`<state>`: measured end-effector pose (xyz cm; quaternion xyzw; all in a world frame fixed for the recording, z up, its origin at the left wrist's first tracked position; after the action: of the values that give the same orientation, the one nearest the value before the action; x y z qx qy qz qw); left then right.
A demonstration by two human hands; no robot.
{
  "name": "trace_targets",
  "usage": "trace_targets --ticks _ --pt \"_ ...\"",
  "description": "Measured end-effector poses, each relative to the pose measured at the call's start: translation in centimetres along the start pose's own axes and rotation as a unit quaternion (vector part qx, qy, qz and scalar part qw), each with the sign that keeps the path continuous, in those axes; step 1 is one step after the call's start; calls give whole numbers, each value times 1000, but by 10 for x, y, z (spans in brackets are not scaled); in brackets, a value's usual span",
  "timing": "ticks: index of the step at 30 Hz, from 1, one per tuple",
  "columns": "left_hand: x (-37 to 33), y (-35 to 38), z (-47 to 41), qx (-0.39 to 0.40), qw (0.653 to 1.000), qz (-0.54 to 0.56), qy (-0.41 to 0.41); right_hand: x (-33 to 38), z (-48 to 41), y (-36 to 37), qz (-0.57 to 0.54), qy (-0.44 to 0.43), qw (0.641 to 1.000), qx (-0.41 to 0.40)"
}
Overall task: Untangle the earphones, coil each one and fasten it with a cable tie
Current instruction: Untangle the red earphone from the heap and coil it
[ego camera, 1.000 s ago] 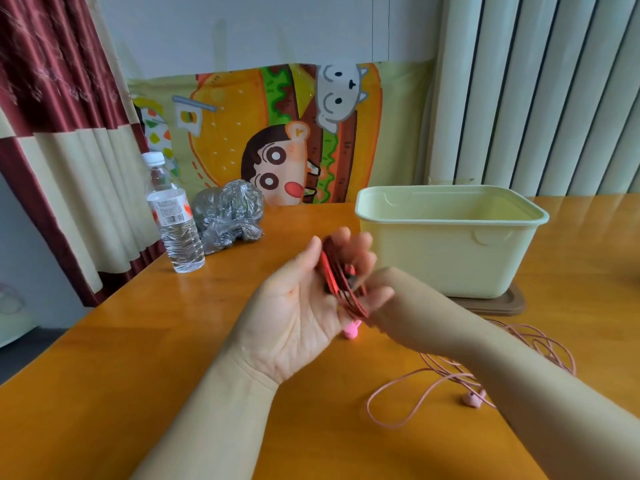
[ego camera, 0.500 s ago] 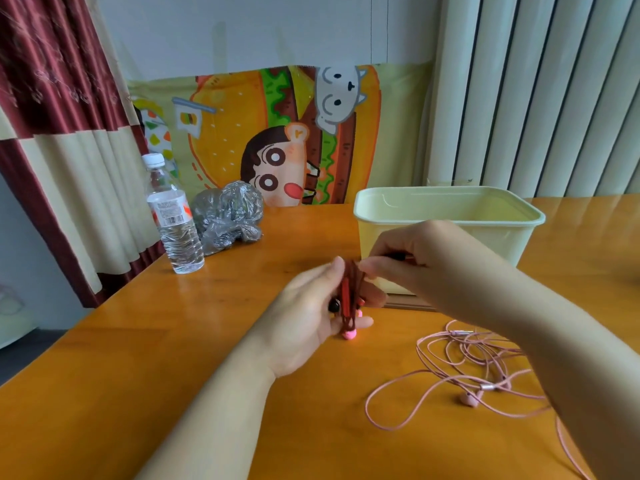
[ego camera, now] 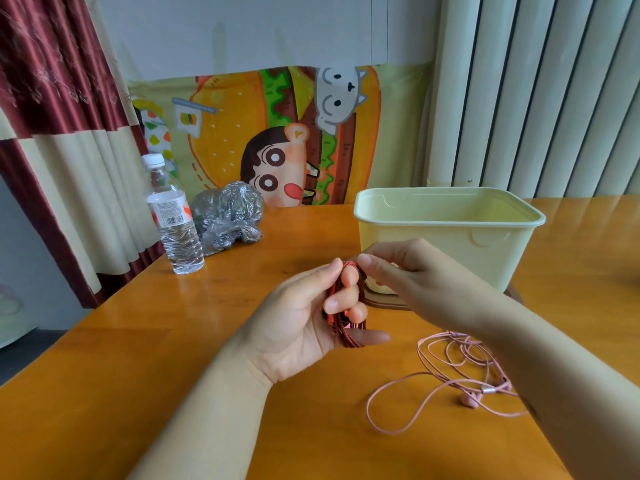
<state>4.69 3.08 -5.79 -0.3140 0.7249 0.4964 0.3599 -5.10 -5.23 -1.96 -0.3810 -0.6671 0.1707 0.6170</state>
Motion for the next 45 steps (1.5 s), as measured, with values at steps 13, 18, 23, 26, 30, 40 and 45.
trace_targets --ticks 13,18,23,26,30,40,45 --pt "1 -4 1 18 1000 10 -7 6 5 2 63 42 992 105" --pt "-5 -3 3 -87 990 -115 -5 6 8 -6 112 55 986 111" --pt "-14 -18 7 -144 924 -354 5 -2 8 -11 26 41 992 115" --pt "-13 -19 6 -141 881 -452 -13 -12 6 -8 -53 35 990 126" --pt "-10 -15 3 -118 876 -468 -8 -21 2 -3 -243 20 962 122" --pt "-9 -14 9 -158 758 -623 -113 -15 3 -7 -46 84 993 63" --pt "-4 -11 7 -139 787 -585 -136 -21 1 -7 -208 73 975 23"
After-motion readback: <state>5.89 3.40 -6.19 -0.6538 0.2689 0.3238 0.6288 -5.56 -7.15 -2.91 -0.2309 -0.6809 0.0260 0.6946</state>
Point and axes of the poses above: each hand's wrist, its own z-axis away from the middle knuckle, its own y-axis out of the palm, x = y × z, the point moved 4 cm from there along -z, towards the middle knuckle, and after that the axes turned 14 degrees about x, right-handed, at the moved point
